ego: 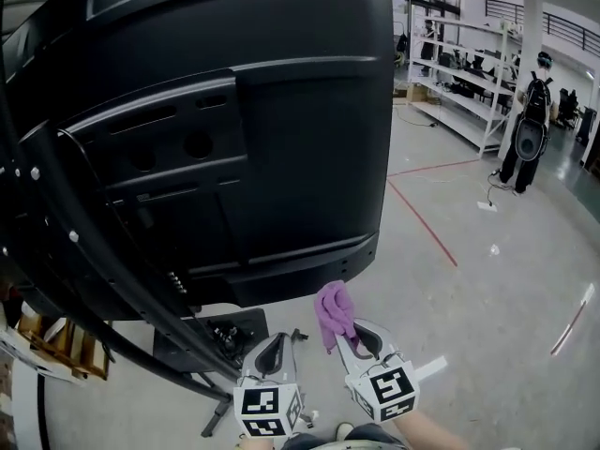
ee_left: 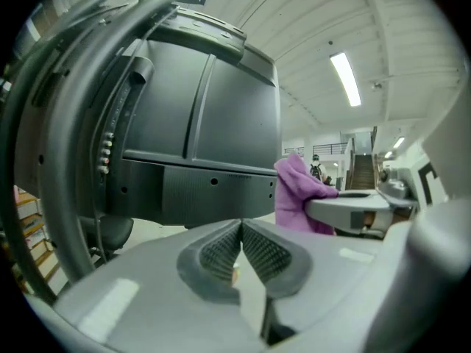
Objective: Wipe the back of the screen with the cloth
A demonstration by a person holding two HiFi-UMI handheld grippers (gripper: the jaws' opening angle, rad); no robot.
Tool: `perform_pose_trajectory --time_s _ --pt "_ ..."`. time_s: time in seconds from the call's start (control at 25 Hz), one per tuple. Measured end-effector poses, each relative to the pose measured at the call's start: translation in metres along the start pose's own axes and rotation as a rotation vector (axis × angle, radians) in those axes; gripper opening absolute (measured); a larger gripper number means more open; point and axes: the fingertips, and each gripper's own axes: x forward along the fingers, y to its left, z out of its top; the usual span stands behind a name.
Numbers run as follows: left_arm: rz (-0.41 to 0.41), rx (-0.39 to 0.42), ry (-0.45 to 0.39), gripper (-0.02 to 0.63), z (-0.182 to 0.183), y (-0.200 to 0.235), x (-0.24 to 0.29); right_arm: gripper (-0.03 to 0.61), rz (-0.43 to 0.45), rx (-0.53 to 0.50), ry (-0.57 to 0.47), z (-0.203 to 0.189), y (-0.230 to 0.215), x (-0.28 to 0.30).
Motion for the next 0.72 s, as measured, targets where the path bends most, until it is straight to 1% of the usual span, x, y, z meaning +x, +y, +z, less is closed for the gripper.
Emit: perform_pose_trajectory --time_s 0.12,0.24,0.48,0.72 --pt "0.032 -0.010 -0.002 0.008 -0.005 0.011 -0.022 0.063 0.028 -0.001 0.000 -0.005 0.028 -0.003" --pt "0.055 -0.030 -0.003 0.008 -0.006 0.024 -0.036 0.063 0.028 0.021 0.009 -0.009 0.041 -0.003" --pt "0.078 -0.065 0.006 0.008 -0.010 0.045 -0.049 0.061 0.011 0.032 0.000 -0.007 0.050 -0.006" --pt "0.063 -0.066 -0.013 0.008 -0.003 0.049 -0.053 0.061 -0.020 0.025 -0.027 0.003 0.050 -0.010"
